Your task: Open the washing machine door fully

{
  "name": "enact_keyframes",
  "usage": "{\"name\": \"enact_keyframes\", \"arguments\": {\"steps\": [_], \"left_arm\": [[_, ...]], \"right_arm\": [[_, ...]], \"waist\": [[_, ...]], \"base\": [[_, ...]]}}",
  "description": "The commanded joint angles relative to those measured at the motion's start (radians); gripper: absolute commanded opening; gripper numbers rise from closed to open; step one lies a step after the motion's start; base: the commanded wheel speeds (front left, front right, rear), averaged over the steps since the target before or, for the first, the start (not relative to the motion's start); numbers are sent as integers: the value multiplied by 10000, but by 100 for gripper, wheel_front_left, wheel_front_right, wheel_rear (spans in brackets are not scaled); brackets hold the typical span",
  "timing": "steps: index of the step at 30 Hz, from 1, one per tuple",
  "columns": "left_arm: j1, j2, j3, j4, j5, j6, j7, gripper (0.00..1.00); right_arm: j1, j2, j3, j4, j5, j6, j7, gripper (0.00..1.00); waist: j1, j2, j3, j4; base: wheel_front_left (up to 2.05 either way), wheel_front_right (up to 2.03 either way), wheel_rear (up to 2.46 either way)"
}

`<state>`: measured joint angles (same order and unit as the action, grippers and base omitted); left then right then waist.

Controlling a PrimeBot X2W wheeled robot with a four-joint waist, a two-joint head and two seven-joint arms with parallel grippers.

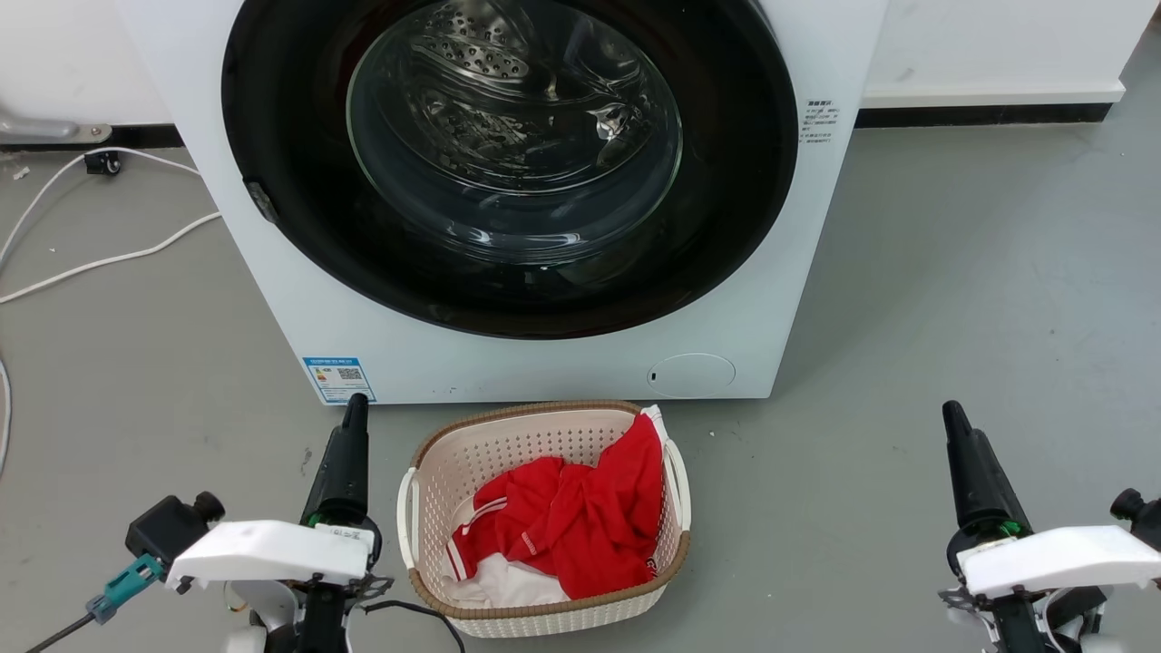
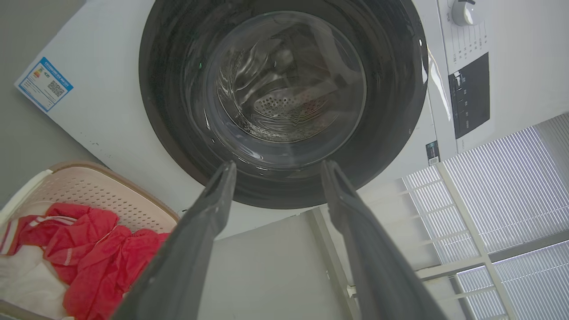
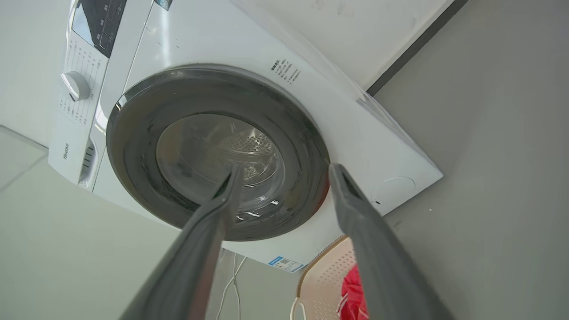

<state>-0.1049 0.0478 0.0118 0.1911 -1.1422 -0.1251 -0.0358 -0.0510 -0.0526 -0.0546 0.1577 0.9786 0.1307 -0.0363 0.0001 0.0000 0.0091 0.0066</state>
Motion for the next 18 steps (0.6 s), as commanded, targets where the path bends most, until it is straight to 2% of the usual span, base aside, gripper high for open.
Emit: {"name": "enact_keyframes", "arguments": {"steps": [1, 9, 18], "left_arm": [[-308, 30, -82, -200, 587, 57, -124, 100], [-421, 32, -453, -188, 2281, 235, -406, 100], [-532, 32, -722, -119, 3692, 372, -660, 100]], "right_arm": [[-78, -10, 30, -218, -631, 0, -126, 100], [2, -5, 5, -180, -2253, 0, -401, 100], [23, -1, 36, -117, -3588, 0, -658, 100]], "waist": [[0, 0, 0, 8], [0, 0, -10, 35], [0, 0, 1, 57]], "base": [[0, 0, 0], [0, 0, 0], [0, 0, 0]]}}
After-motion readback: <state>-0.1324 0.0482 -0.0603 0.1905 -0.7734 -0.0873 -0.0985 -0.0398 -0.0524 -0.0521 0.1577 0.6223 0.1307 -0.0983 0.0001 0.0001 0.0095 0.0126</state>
